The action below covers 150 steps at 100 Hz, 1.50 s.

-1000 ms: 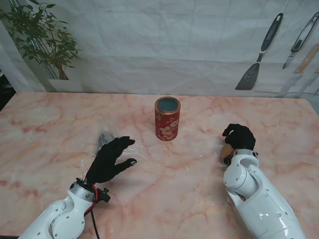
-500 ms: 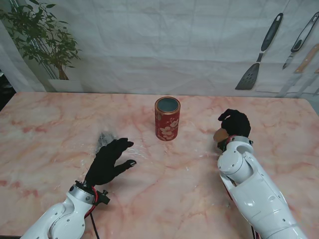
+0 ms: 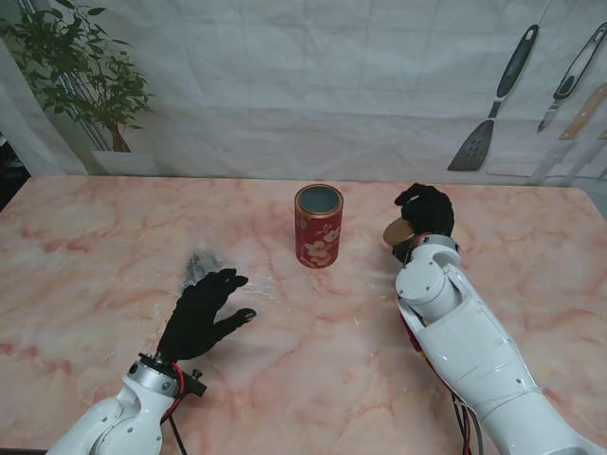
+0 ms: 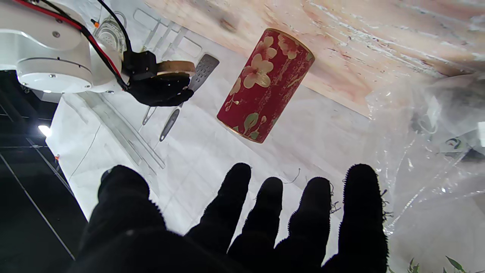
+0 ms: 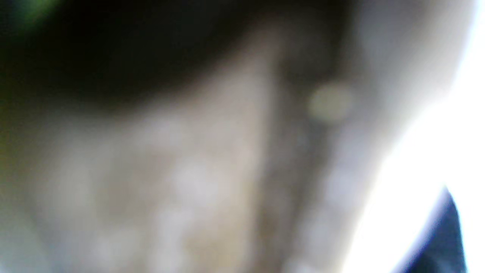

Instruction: Insert tea bags into the tea bag box

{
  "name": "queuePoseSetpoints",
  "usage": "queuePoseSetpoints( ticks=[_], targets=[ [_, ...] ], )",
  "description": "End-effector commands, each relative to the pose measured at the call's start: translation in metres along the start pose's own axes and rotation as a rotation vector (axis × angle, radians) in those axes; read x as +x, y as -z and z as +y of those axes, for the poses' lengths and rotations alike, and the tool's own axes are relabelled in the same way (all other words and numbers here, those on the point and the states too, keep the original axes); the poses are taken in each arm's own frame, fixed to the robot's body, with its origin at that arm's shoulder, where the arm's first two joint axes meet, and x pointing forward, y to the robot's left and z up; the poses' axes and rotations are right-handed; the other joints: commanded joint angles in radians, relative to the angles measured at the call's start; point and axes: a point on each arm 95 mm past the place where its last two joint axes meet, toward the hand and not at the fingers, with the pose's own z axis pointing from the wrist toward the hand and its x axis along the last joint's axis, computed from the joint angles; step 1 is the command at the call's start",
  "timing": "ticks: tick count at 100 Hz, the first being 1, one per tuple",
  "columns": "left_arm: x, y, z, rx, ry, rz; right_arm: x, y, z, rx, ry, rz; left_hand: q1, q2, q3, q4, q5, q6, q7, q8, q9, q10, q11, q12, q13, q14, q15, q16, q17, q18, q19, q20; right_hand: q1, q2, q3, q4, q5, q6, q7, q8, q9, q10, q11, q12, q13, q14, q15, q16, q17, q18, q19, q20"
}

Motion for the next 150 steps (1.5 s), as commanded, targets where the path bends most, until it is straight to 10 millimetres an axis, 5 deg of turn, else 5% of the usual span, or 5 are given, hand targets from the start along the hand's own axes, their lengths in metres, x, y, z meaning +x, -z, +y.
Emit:
queuePoseSetpoints(
  ticks=[1,118,150],
  targets=[
    [0.002,0.004,0.001,-0.009,0.000,-0.011,0.018,-0.004,-0.004,0.009,-0.042,0.025,0.028,-0.005,0.010,0.013,0.021,0.013,0.003,-0.003,0.014,-0.023,0.005,0.008,0.003,-0.009,0.003,0.009,0.001,-0.023,0.027,0.017,-0.025,-0.008,-0.017,-0.064,0.008,0.108,0.080,0.023,0.017,0.069,0.080,0.017,0.197,0.005,0.255,0.079,0.039,-0.004,0.036,-0.004],
    [0.004,0.018,0.001,-0.015,-0.058,-0.096,0.104,-0.033,-0.052,0.073,-0.301,0.064,0.028,-0.006,0.010,0.013,0.038,0.017,0.008,-0.007,0.027,-0.020,0.009,0.010,0.005,-0.019,0.006,0.010,-0.006,-0.047,0.024,0.008,-0.022,-0.007,-0.008,-0.066,0.007,0.115,0.078,0.025,0.008,0.080,0.083,0.030,0.185,0.018,0.282,0.085,0.043,-0.006,0.049,0.001],
    [0.003,0.020,0.000,-0.010,-0.062,-0.111,0.117,-0.034,-0.046,0.054,-0.289,0.090,0.028,-0.006,0.010,0.013,0.039,0.019,0.009,-0.007,0.029,-0.020,0.010,0.011,0.005,-0.019,0.005,0.010,-0.006,-0.049,0.024,0.008,-0.021,-0.005,-0.008,-0.066,0.004,0.115,0.077,0.026,0.003,0.082,0.085,0.033,0.180,0.027,0.293,0.089,0.042,-0.006,0.052,0.003]
  ],
)
